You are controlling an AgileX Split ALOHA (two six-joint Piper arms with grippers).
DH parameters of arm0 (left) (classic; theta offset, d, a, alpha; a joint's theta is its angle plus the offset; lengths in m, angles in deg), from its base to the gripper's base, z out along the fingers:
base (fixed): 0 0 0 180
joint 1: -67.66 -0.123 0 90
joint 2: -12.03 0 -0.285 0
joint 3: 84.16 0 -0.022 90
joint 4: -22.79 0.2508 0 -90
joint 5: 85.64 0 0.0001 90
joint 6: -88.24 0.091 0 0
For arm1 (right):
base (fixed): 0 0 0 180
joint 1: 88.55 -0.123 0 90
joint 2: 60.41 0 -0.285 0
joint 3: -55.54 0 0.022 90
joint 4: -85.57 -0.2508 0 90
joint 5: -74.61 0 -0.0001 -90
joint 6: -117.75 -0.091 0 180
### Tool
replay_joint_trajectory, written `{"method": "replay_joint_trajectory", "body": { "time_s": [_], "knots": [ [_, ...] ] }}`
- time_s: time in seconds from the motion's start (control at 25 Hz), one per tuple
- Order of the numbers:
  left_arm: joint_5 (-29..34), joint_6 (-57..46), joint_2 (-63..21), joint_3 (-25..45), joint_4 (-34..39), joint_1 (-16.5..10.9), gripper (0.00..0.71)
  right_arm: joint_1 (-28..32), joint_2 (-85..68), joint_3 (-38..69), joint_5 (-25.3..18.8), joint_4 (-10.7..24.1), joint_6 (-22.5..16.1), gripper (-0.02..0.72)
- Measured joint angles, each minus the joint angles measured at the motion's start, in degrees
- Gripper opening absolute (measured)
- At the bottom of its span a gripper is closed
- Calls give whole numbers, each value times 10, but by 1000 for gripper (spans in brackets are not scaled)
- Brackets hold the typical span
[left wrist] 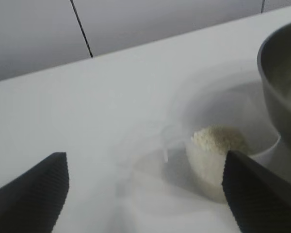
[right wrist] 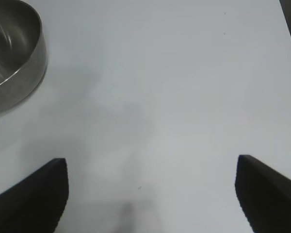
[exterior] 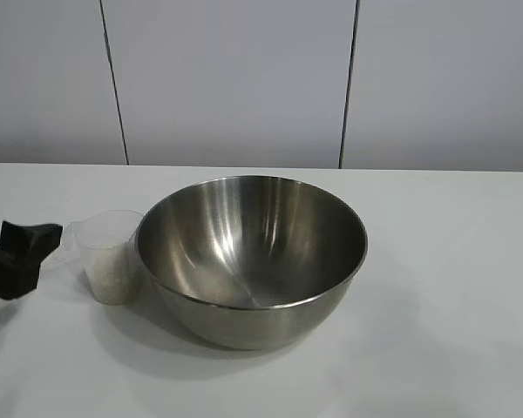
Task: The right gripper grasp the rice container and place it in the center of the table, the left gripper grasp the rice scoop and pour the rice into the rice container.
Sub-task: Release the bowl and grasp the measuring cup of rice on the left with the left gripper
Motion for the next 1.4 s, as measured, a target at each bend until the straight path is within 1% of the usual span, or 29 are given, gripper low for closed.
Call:
{"method": "replay_joint_trajectory", "body": {
  "time_s": [0.12,0.28,0.4,0.52,0.6,0.76,0.88,1.04,1.28,1.32,1.36,1.4],
  "knots": [
    [-1,10,49,-17,0,0,582,0,0,0,0,0,0,639],
    [-2,46,106,-58,-1,0,571,0,0,0,0,0,0,639],
    [-2,75,133,-87,-23,-5,570,0,0,0,0,0,0,639],
    [-6,80,148,-109,-28,-32,570,0,0,0,0,-4,0,639],
    [-9,81,157,-119,-6,-58,570,0,0,0,0,-4,0,639],
    [-10,78,175,-137,90,-106,570,0,0,0,0,-4,0,639],
    [-10,69,178,-144,158,-124,570,0,0,0,0,-4,0,639],
    [-10,45,178,-158,181,-131,570,0,0,0,0,-4,0,639],
    [-10,20,181,-192,181,-131,567,0,0,0,0,-4,0,639],
    [-10,19,181,-198,182,-131,561,0,0,0,0,-4,0,639],
    [-10,16,181,-202,182,-131,540,0,0,0,0,-4,0,639],
    [-10,12,181,-204,182,-131,501,0,0,0,0,-4,0,639]
  ]
}}
